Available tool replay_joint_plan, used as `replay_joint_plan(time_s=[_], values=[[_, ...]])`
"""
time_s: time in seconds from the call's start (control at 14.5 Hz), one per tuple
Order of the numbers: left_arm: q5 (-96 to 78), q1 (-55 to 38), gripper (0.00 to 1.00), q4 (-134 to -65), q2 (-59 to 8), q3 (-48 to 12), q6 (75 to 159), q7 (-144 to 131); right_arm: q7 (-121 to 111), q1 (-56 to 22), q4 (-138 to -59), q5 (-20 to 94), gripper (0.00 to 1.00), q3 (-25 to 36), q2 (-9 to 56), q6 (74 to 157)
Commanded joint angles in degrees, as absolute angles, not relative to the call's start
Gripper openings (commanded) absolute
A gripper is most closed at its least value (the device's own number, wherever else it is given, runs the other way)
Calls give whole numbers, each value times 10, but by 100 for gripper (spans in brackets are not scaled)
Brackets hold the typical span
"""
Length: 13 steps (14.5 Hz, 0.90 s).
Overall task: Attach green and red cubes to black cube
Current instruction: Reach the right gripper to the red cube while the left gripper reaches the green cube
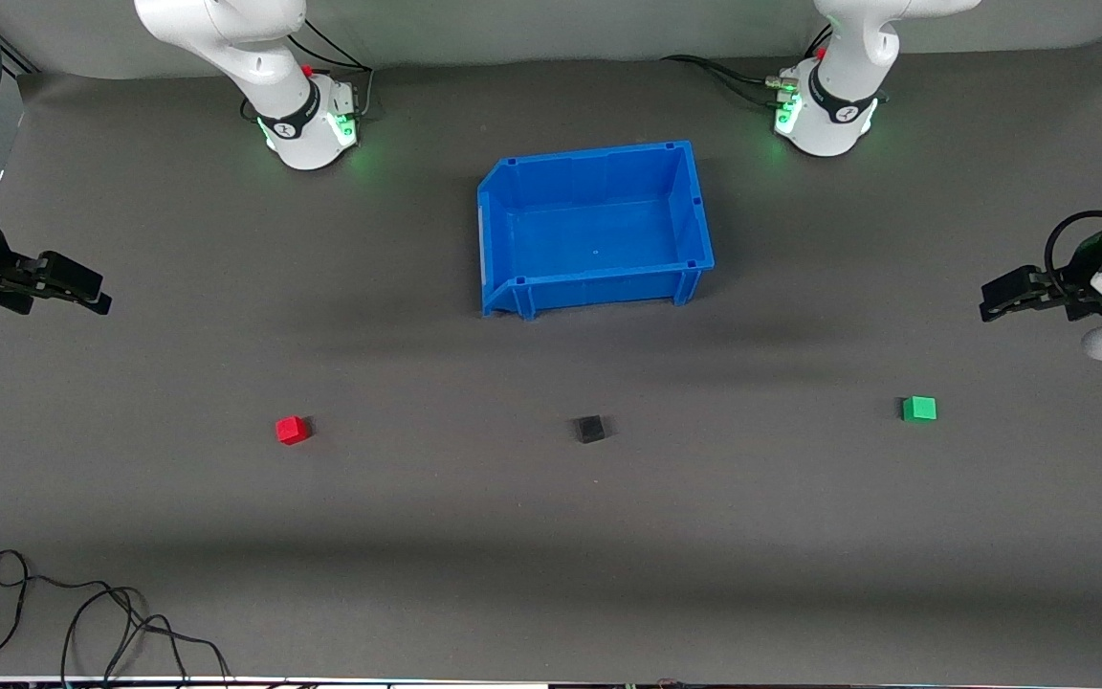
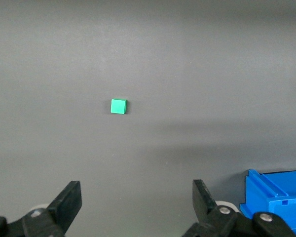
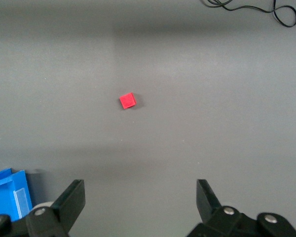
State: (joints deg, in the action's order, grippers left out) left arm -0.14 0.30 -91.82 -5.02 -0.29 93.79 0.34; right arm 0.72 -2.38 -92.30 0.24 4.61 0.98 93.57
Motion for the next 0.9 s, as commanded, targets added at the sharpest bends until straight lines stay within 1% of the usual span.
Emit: replay_joint_plan(time_s=[0.0,0.28,0.41,0.69,0.83], values=[[-4,-4,100,-906,-61,1,928,11,8,-23,-917,15,100,49,9,936],[6,-11,100,-909,-61,1,932,4,23,-22,-914,15,100,49,10,937],[13,0,99,-912,-87,5,943,-20,156,-26,-912,14,100,47,10,945],[7,44,97,-929,-128,7,1011,-89,404,-27,-912,16,100,46,16,959],[7,47,97,-934,-157,7,1036,-132,517,-26,-911,45,100,45,25,964]])
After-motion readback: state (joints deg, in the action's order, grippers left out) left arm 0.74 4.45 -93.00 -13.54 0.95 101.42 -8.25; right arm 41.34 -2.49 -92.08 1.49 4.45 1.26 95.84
